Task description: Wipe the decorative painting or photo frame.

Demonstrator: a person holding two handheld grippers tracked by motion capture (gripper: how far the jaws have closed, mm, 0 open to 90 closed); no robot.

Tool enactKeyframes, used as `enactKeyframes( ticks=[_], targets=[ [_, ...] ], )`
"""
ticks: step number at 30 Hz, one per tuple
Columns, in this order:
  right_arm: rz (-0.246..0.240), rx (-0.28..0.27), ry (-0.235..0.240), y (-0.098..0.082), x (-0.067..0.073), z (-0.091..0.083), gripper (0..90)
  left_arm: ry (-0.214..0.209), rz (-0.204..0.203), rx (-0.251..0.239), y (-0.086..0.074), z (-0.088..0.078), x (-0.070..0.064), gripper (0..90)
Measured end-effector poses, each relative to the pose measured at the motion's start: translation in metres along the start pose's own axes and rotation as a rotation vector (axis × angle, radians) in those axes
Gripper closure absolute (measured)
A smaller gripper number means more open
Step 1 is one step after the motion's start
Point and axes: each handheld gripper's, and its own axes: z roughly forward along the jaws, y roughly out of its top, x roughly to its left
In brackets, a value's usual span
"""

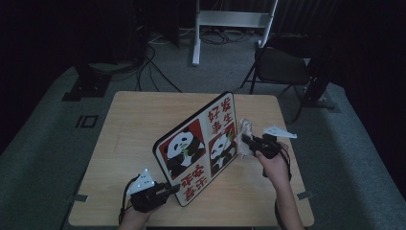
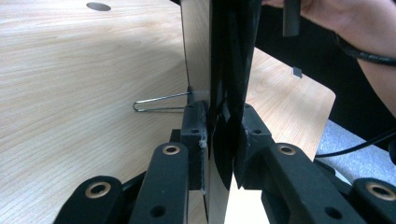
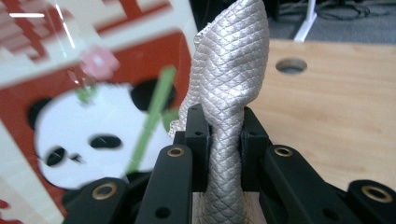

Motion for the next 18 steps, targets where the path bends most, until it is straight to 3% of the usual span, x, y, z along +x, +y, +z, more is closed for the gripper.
enactKeyframes(
  ticks=[11, 18],
  targets=[
    [-0.035, -0.110, 0.035, 0.033, 0.018, -0.017, 78.4, 0.000, -0.002, -0.001, 0.000, 0.000, 0.000, 77.5],
    [-0.065, -0.143, 0.044, 0.052, 0.028, -0.023, 78.4, -0.002, -0.003, 0.000, 0.000, 0.000, 0.001, 77.6]
  ],
)
